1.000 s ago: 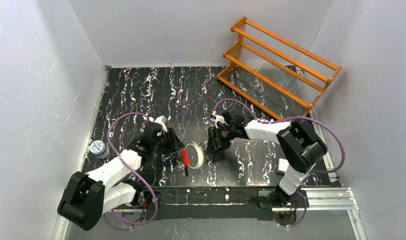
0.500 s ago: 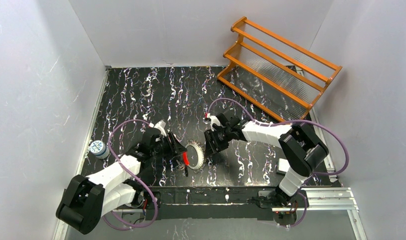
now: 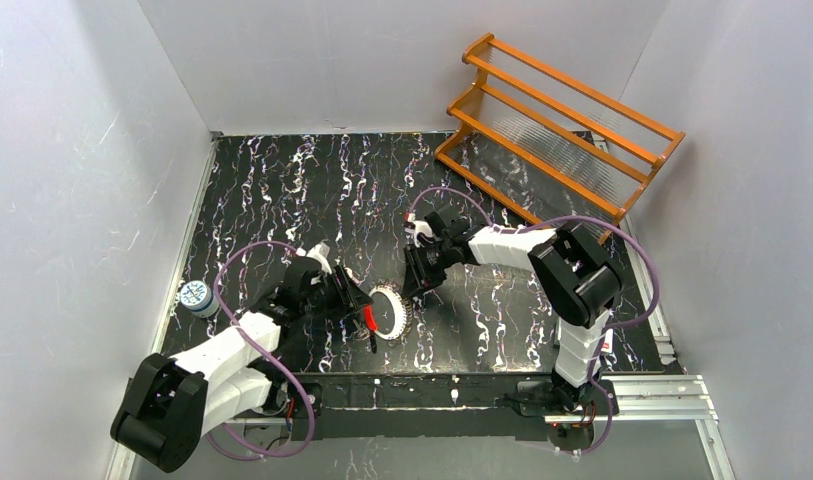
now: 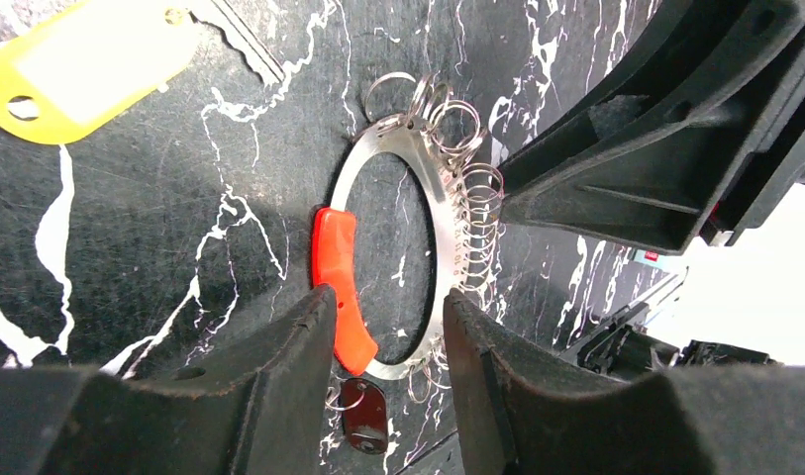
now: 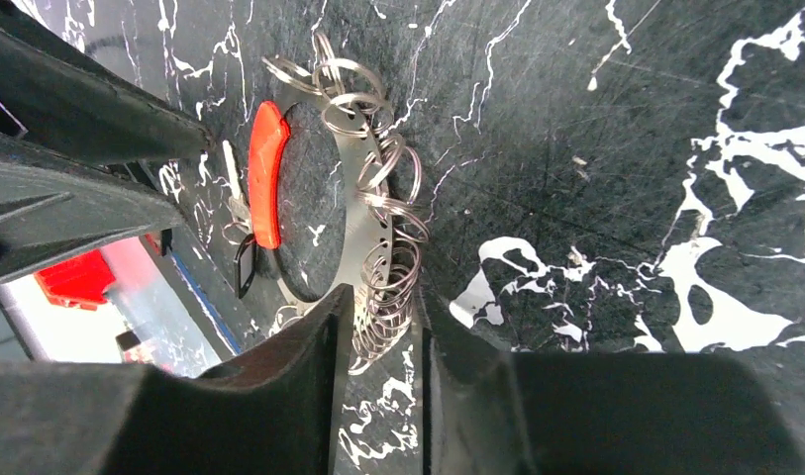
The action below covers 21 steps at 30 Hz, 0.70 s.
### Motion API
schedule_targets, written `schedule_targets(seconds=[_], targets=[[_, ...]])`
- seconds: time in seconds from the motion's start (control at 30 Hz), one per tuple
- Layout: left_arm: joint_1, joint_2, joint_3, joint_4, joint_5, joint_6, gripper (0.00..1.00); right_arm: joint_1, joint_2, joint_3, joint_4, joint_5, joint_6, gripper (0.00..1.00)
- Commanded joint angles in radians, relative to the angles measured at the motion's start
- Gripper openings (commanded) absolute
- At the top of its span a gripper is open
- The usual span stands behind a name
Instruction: Put the keys on the keyring
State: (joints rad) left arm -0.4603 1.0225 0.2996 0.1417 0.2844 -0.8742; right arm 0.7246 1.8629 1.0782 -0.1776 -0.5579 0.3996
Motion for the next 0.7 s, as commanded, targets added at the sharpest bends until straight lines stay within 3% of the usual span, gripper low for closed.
schedule_targets(seconds=[0.0, 0.23, 0.33, 0.47, 0.67], targets=[[0.0, -0.017, 0.058, -0.074, -0.032, 0.05, 0.42, 0.001, 0.023, 0.042, 0.013, -0.054, 0.033, 0.32], [0.0, 0.017, 0.095, -0.094, -0.042, 0.077, 0.42, 0.002, -0.003, -0.029, 0.022, -0.093, 0.057, 0.07], [0.0, 0.033, 0.11, -0.105, -0.045, 0.092, 0.42, 0.001, -0.028, -0.065, 0.026, -0.113, 0.058, 0.06], [0.0, 0.045, 0.127, -0.118, -0.049, 0.106, 0.42, 0.001, -0.077, -0.083, 0.011, -0.102, 0.052, 0.1], [0.0, 0.051, 0.148, -0.136, -0.084, 0.141, 0.42, -0.021, -0.138, -0.1, 0.002, -0.087, 0.052, 0.32]])
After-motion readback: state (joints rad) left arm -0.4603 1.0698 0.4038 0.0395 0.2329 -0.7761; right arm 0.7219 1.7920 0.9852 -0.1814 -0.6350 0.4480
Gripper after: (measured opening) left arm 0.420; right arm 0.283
